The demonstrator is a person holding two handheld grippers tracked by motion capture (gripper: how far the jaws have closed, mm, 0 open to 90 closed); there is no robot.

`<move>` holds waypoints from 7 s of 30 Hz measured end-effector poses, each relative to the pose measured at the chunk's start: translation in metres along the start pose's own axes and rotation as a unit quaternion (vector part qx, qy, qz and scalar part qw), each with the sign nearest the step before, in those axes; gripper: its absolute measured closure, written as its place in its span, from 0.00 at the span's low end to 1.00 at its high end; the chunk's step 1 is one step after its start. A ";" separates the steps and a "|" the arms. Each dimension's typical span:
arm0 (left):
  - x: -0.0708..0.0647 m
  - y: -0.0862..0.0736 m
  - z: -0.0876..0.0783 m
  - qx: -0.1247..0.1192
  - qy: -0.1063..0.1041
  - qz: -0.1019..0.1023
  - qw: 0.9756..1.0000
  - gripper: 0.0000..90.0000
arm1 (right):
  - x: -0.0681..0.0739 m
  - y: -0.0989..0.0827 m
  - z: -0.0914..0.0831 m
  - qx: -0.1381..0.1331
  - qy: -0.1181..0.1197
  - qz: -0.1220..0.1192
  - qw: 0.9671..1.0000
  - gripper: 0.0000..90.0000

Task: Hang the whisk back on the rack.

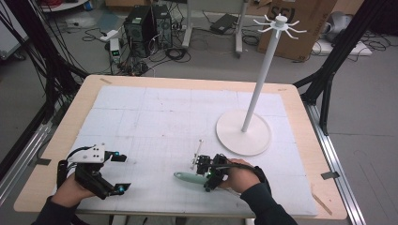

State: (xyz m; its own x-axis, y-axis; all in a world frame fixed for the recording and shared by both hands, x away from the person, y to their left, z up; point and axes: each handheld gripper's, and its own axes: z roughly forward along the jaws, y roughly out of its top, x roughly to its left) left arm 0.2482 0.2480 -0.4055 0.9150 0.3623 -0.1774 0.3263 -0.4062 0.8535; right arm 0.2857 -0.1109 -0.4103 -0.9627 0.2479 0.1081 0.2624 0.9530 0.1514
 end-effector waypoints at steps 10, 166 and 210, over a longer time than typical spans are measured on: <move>0.000 0.000 -0.001 -0.002 0.001 0.000 1.000 0.02 | -0.009 -0.028 -0.025 -0.097 0.059 0.037 0.993 0.77; 0.002 0.004 -0.008 -0.042 -0.013 -0.002 0.999 0.02 | -0.041 -0.135 -0.208 -0.510 -0.097 0.116 0.847 0.02; 0.014 0.001 -0.015 -0.091 0.067 -0.016 0.993 0.02 | -0.006 -0.153 -0.045 -0.484 -0.097 0.100 0.864 0.01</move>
State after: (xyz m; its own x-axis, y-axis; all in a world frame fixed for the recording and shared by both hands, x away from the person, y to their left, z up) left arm 0.2576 0.2653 -0.3991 0.8611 0.4862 -0.1489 0.2948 -0.2387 0.9253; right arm 0.2542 -0.2663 -0.3899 -0.8603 0.5043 0.0747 0.2662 0.3195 0.9094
